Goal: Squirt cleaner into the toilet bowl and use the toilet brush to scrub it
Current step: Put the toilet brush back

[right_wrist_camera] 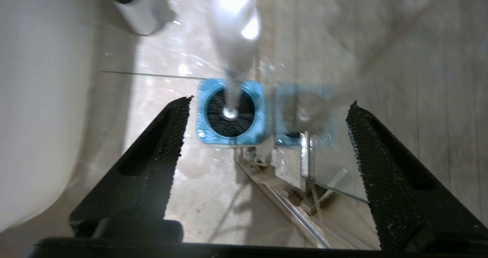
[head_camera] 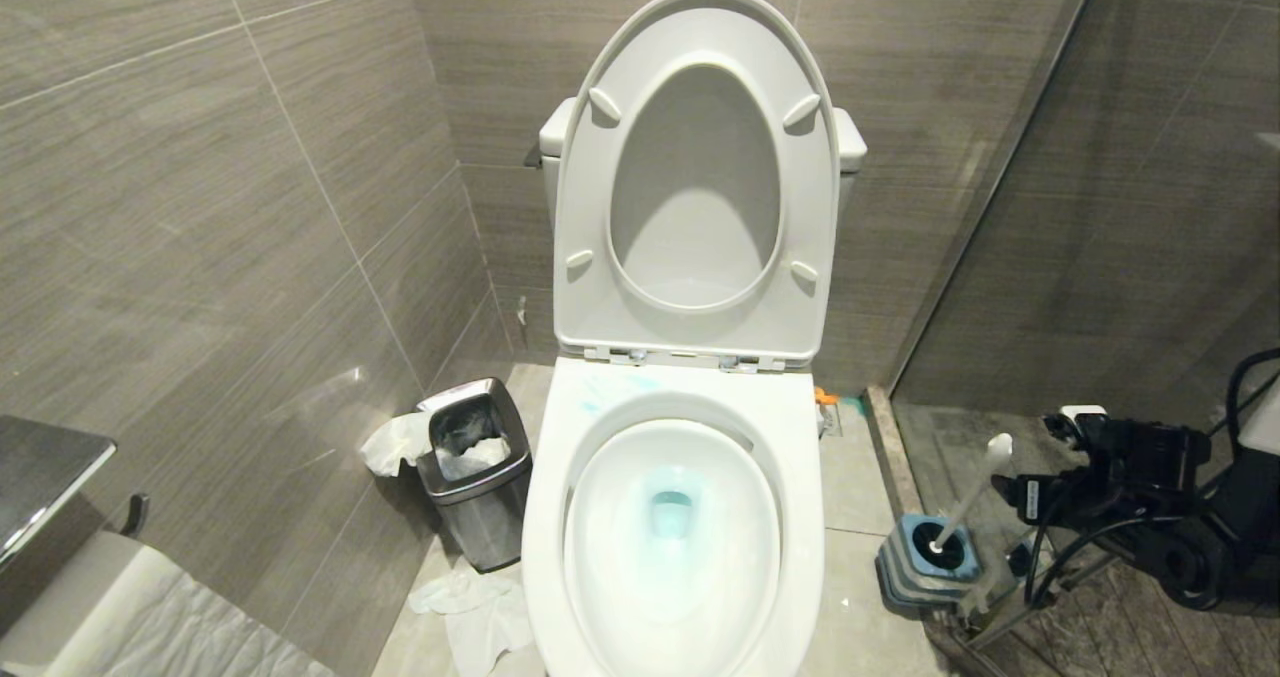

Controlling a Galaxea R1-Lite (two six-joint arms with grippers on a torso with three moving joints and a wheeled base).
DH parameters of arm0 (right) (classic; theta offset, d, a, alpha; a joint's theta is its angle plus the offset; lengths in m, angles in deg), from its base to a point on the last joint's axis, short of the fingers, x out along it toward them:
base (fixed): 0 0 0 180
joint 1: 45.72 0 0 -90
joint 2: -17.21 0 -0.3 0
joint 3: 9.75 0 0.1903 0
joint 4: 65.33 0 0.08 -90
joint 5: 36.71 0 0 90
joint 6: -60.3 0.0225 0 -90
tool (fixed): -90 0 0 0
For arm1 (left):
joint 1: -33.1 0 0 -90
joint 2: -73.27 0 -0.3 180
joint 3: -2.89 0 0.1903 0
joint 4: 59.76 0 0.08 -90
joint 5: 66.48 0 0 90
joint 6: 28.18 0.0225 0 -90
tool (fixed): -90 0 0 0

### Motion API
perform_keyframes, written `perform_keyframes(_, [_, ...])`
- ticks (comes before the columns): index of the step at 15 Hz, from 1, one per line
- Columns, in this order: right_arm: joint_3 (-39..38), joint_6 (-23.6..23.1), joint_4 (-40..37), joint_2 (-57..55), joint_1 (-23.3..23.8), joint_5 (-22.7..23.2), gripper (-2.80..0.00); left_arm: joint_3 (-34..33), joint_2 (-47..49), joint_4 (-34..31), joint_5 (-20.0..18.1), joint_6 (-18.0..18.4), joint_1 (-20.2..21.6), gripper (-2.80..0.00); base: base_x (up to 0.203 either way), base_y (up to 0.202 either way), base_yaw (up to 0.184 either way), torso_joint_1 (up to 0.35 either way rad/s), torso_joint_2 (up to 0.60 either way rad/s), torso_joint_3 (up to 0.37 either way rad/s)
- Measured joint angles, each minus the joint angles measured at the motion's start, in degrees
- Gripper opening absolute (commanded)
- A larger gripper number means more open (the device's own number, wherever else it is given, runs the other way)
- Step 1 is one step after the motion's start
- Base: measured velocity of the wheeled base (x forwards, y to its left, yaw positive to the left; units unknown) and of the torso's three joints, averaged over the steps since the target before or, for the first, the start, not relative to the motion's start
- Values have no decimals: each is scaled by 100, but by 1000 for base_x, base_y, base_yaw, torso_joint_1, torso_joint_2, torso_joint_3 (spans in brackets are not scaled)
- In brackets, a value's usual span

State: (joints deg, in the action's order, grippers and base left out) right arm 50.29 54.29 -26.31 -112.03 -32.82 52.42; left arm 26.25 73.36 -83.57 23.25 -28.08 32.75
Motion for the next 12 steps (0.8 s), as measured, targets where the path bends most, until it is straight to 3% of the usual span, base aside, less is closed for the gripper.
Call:
perform_keyframes(7, [-689, -347, -2, 1098, -181, 960, 0, 0, 0, 2, 2, 0, 0, -280, 0, 0, 0, 0, 0, 0])
perform_keyframes(12, [-1002, -366, -26, 2135, -637, 1121, 0, 0, 0, 0, 2, 0, 0, -280, 0, 0, 0, 0, 0, 0])
